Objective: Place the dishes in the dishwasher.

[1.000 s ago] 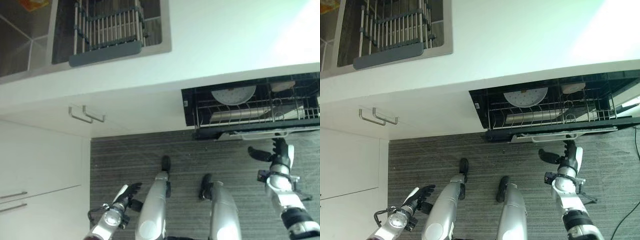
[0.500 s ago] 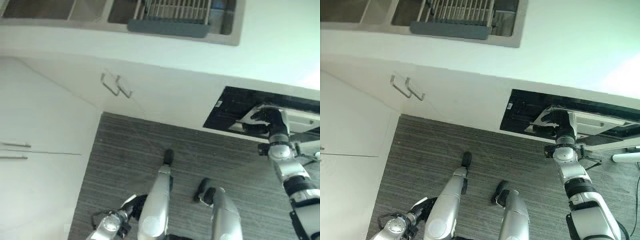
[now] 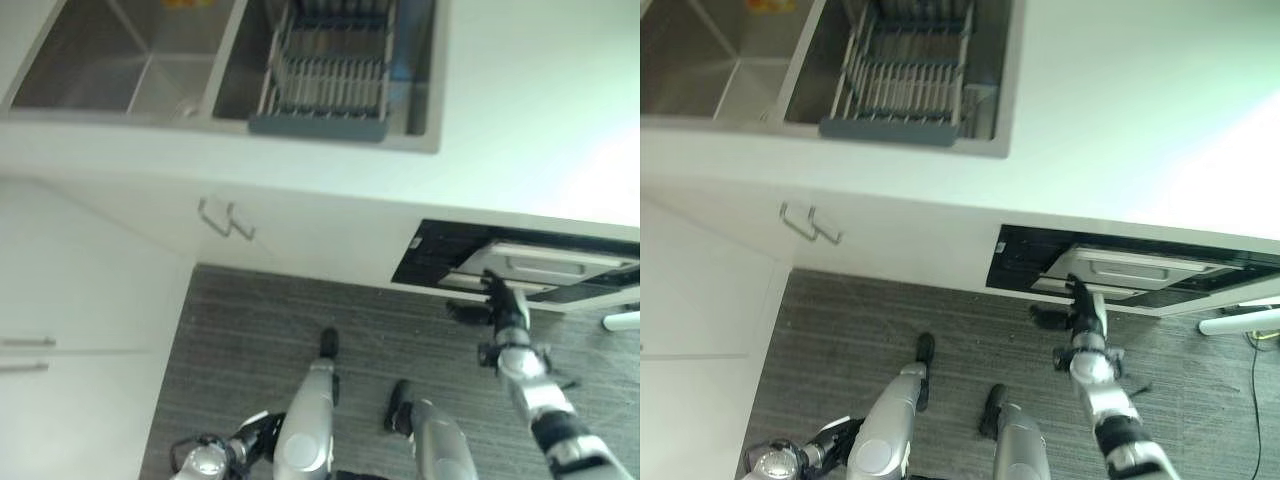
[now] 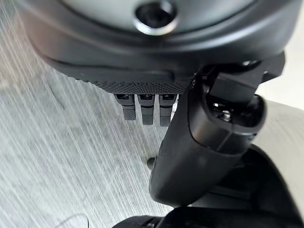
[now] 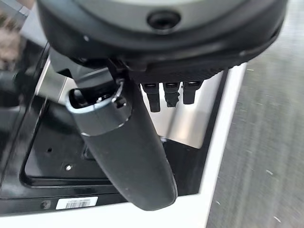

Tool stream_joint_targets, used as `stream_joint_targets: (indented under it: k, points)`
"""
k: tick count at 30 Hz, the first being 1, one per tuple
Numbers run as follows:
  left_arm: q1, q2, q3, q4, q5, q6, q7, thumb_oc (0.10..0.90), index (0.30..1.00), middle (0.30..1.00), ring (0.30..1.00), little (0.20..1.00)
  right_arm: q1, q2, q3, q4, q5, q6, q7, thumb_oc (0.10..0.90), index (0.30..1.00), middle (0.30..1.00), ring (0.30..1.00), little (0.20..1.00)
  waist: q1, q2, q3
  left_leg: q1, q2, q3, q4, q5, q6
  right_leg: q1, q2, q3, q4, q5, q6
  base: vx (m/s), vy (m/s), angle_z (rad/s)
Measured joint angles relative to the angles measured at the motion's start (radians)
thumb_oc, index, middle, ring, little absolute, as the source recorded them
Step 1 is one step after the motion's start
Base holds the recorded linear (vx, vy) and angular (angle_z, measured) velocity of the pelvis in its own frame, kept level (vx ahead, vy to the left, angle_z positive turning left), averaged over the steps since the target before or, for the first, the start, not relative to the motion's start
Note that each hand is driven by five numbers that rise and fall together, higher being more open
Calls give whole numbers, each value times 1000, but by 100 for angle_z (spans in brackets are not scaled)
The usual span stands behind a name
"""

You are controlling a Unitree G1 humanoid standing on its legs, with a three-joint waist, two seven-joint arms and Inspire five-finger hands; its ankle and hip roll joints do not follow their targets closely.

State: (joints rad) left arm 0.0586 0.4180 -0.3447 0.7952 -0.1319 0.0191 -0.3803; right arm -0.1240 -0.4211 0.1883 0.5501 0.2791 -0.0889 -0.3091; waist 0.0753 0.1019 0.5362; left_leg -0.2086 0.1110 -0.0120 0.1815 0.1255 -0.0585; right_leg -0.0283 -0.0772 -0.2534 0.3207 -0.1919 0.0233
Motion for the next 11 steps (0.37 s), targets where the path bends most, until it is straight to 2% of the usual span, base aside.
stream_joint_targets:
  k: [1,2,3,4,5,6,7,11]
  points:
    - [10,-1,20,41,0,18,-1,800,900,900,900,900,128,19,4,-40,0,0,3,800,900,900,900,900,-51,-25,-9,54,7,32,-33,-4,0,58,11,26,-83,38,10,-52,7,-60]
    - [13,-5,25,43,1,27,-1,800,900,900,900,900,183,19,2,-34,-1,3,3,800,900,900,900,900,-76,-34,-12,59,9,37,-34,-4,0,68,13,30,-103,50,14,-58,4,-66]
    - [24,-19,59,77,5,44,-6,800,900,900,900,900,255,69,-4,7,-1,-20,10,800,900,900,900,900,-96,-66,-33,97,13,67,-46,-13,-2,75,7,60,-100,48,14,-33,-6,-55]
    - [41,-26,77,96,10,52,-7,800,900,900,900,900,281,82,-7,17,0,-21,10,800,900,900,900,900,-105,-79,-62,106,11,86,-53,-19,-2,76,7,77,-98,46,15,-25,2,-70]
    - [58,-39,81,130,34,64,-10,800,900,900,900,900,322,92,8,58,0,-13,23,800,900,900,900,900,-124,-94,-122,108,11,104,-64,-30,-1,59,0,85,-93,41,17,-24,4,-54]
    - [61,-36,64,162,39,71,-15,800,900,900,900,900,341,93,16,105,0,-11,36,800,900,900,900,900,-142,-103,-164,107,11,115,-69,-35,-8,47,-3,98,-85,35,14,-20,6,-46]
    - [60,-35,60,173,39,74,-20,800,900,900,900,900,341,89,13,134,0,-8,41,800,900,900,900,900,-155,-108,-181,107,12,125,-69,-36,-7,32,-4,111,-73,35,14,-19,7,-30]
    - [56,-52,54,192,36,120,-24,800,900,900,900,900,305,65,12,135,-3,-12,63,800,900,900,900,900,-152,-101,-233,91,10,143,-76,-42,-2,-31,-17,137,-35,31,15,-21,13,-36]
